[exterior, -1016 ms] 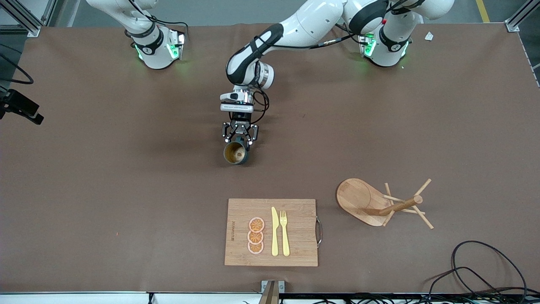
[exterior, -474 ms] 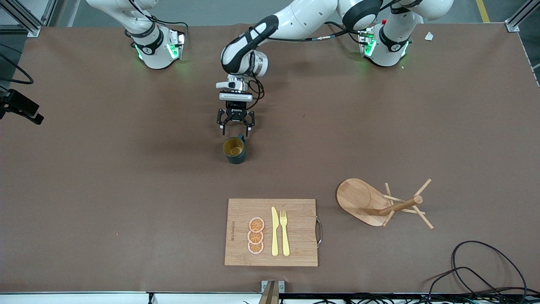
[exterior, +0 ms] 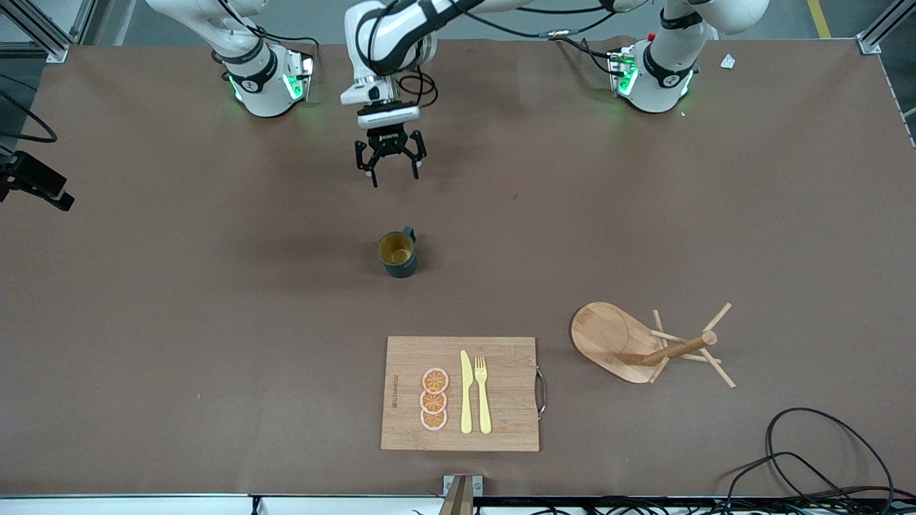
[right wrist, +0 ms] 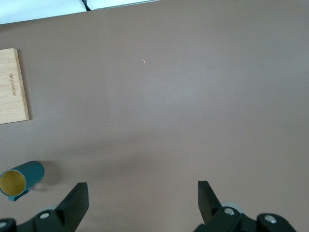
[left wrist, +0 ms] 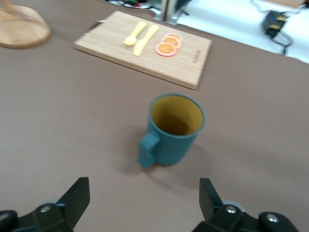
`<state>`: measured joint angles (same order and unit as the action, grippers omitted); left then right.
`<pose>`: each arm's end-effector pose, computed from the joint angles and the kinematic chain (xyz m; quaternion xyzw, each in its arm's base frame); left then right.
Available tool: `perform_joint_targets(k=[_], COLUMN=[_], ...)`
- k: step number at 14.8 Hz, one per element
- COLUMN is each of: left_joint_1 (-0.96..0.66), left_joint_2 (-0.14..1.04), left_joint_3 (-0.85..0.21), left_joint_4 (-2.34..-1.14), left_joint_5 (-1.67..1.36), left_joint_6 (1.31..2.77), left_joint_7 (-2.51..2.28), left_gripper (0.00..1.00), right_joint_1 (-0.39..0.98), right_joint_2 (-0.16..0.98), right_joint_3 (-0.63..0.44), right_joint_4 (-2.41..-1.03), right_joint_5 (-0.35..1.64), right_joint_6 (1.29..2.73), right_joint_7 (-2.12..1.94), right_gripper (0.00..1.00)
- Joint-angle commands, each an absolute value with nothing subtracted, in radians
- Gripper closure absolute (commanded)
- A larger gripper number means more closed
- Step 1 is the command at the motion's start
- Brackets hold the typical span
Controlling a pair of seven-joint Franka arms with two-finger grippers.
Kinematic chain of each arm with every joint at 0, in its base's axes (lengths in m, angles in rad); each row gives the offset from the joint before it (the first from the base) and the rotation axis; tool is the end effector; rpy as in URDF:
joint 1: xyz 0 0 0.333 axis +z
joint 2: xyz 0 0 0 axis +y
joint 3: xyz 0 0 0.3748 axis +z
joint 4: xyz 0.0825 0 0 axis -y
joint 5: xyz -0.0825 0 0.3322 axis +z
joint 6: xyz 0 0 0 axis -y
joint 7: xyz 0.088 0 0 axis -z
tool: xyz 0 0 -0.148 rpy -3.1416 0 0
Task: Transfer cup from left to right arm and place
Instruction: 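Open the left gripper and raise it back toward rest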
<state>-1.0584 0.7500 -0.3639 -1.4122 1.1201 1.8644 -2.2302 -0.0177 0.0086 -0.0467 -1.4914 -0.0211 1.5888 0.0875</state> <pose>0.2718 -0.6694 0.3197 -0.9044 -0.1800 -0.3867 0.0036 0.5108 -0.0359 0.6733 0.9961 -0.0761 0.0445 0.0102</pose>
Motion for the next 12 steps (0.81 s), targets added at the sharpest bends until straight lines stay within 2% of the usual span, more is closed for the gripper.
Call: perform_joint_targets(k=[1,6,12], left_joint_1=[-1.004,-0.777,-0.455], left_joint_2=[0.628,0.418,0.278], left_joint_3=[-0.364,-0.364,-0.368], left_joint_4=[-1.437,-1.434,-1.431], left_joint_5=[0.968,0.675,0.402], left_joint_6=[1.821,1.81,1.812], left_joint_7=[-2.087,-1.823,-1.427], left_gripper=[0.0,0.0,0.0], right_joint_1=[-0.035,-0.034,-0.032], right_joint_2=[0.008,0.008,0.006], right_joint_3=[-0.034,-0.034,-0.032], right_joint_4=[-1.491,-1.491,-1.489], right_joint_5=[-0.02,-0.02,-0.018], right_joint_6=[1.585,1.585,1.585], right_joint_7=[0.098,0.089,0.09], right_gripper=[0.0,0.0,0.0])
